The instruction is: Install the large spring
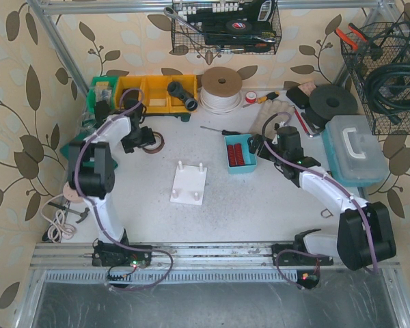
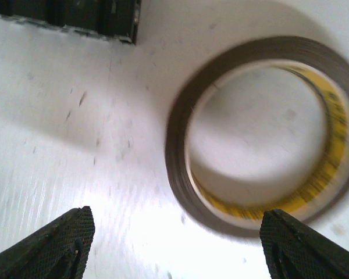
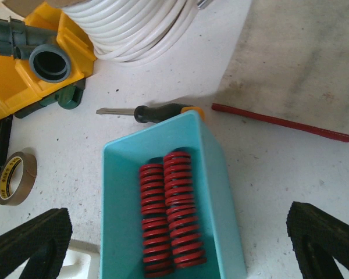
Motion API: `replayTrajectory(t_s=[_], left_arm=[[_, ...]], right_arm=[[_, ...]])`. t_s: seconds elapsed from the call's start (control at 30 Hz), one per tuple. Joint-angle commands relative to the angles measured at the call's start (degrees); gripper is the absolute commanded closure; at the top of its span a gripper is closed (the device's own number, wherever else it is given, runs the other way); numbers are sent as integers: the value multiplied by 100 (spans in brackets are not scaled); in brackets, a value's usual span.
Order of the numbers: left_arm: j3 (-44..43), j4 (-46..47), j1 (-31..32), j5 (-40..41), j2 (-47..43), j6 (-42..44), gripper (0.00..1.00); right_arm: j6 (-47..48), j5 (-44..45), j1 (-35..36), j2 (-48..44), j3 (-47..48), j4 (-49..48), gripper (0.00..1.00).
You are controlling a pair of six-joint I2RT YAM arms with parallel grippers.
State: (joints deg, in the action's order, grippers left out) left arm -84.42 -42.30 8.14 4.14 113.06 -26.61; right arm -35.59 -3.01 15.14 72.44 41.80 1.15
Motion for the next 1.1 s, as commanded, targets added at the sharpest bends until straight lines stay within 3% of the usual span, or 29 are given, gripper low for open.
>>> replayTrajectory(t_s=[0.0,0.2,0.33,0.57,0.67,0.83,1.07], left_arm=[[599,-49,515,-55,-1572,-288,17],[2263,453,1696,323,-3502,-945,15],[3442,1238,2336,437,-4617,-1298,16],[4598,1954,2506,423,-5999,-1097,18],[4690,2357,2501,337,-6027,-968,17],[4154,2643,2489,292,-5348,-570,17],[4182,3195,2436,5,-5087,-459,21]], right_arm=[[-101,-200,-60,-173,-43,75,1],[-147,-371,-54,-273,-180,45,3],[-113,-791,-44,-63,-102,189,13],[159,-573,310,291,523,781,26],[297,-324,485,696,984,1233,29],[468,45,754,1573,1940,2119,34],[311,687,980,2782,3037,3130,51]])
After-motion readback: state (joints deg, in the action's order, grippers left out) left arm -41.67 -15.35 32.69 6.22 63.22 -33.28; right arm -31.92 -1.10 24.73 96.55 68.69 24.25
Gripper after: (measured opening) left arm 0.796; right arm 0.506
